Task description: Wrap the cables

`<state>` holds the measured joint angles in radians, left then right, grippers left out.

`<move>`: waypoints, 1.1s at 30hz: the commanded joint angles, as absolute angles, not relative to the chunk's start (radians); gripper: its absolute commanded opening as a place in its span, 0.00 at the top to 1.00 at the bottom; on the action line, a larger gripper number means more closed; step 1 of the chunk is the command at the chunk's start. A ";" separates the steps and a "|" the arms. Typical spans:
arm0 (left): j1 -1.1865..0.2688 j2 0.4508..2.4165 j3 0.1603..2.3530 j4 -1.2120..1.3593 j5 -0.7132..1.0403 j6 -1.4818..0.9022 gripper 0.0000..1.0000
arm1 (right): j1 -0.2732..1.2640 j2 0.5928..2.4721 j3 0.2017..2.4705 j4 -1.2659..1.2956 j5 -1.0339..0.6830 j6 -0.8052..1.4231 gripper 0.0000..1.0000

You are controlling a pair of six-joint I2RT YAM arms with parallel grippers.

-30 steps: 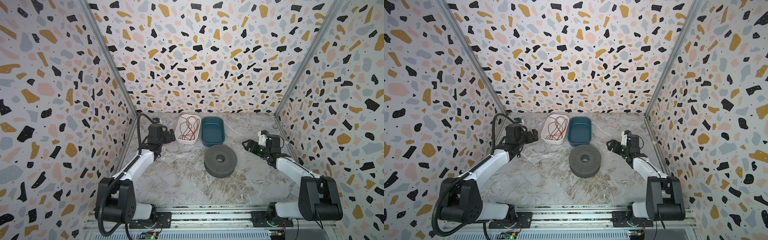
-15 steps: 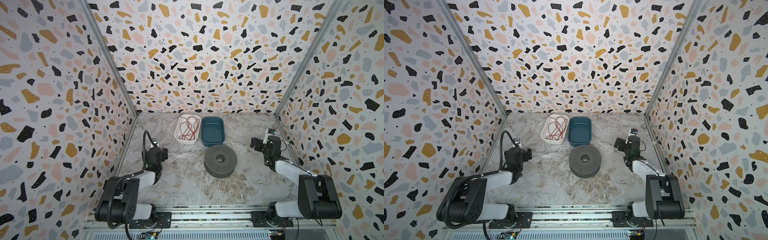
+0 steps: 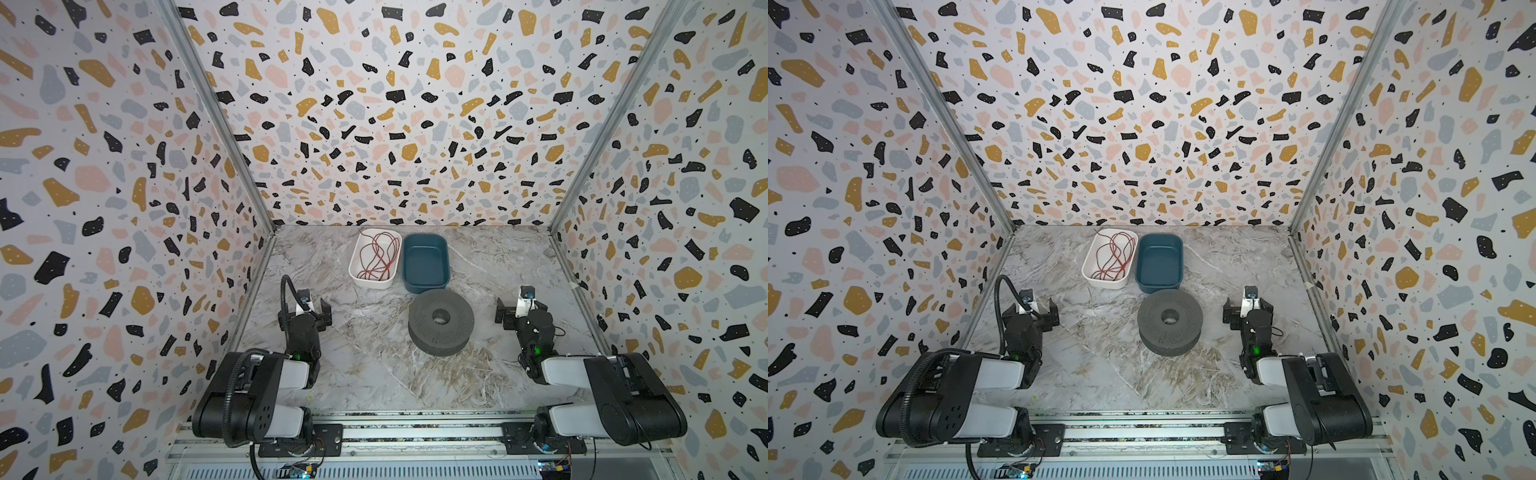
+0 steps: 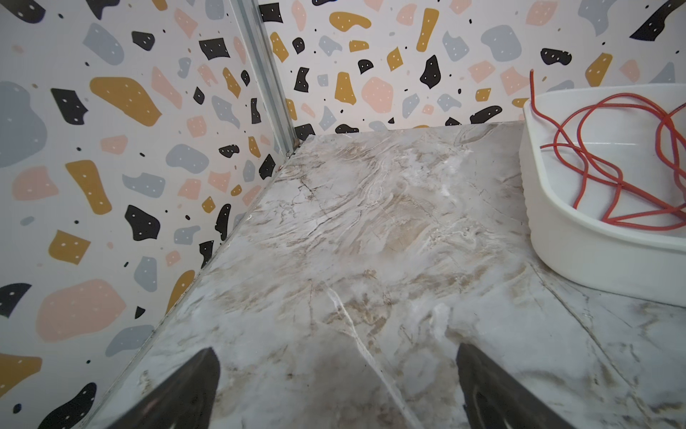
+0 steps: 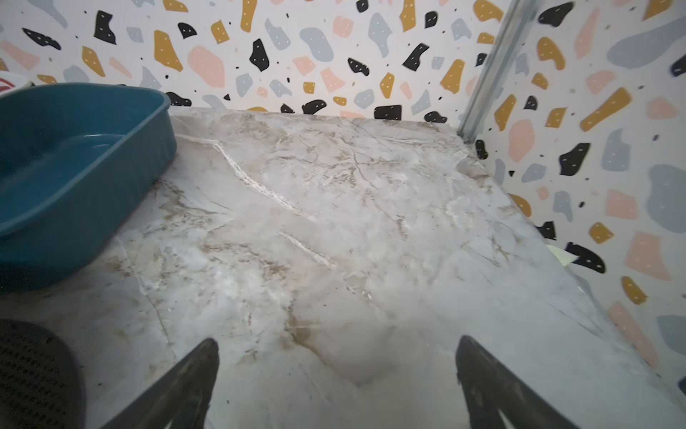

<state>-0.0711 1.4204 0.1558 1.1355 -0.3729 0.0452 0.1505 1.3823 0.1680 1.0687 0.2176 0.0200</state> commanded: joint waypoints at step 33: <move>-0.061 1.468 0.206 1.238 -0.577 -0.041 0.00 | 0.106 1.498 0.192 1.290 0.213 0.023 0.01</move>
